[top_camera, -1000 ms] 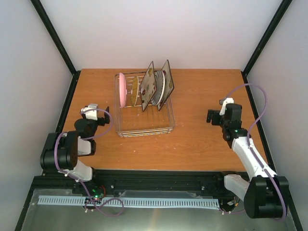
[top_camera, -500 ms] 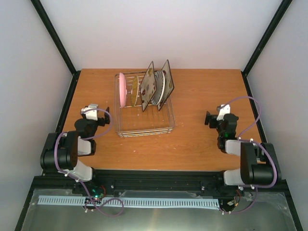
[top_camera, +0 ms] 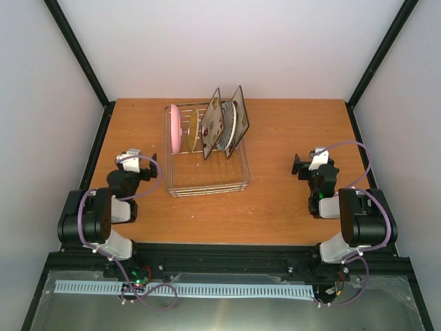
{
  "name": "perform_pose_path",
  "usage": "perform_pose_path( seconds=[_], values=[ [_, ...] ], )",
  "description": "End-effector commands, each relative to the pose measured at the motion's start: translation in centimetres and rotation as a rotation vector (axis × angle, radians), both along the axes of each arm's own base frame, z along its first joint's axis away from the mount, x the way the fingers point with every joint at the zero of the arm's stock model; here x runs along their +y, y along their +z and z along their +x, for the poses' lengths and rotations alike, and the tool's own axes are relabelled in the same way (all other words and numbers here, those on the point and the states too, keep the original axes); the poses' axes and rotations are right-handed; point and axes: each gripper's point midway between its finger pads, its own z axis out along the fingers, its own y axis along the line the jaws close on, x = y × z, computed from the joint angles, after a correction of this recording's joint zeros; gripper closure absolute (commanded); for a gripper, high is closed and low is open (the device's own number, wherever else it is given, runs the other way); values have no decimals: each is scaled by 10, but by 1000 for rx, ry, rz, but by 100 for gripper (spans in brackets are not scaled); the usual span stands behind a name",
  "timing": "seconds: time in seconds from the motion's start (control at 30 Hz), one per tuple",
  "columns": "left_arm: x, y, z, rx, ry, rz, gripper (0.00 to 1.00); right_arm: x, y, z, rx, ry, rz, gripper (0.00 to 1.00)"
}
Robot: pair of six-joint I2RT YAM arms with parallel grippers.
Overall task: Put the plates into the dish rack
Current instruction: Reset both arms
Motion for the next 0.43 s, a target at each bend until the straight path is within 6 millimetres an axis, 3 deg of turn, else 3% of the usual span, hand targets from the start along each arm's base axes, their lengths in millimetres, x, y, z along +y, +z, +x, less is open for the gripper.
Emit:
perform_pose_path(
  seconds=[0.0, 0.4],
  values=[
    [-1, 12, 5, -44, -14, 22, 0, -2, 18, 4, -67, -16, -18, 0],
    [-1, 12, 5, -44, -14, 21, 0, -3, 18, 5, -70, -18, -17, 0]
  ],
)
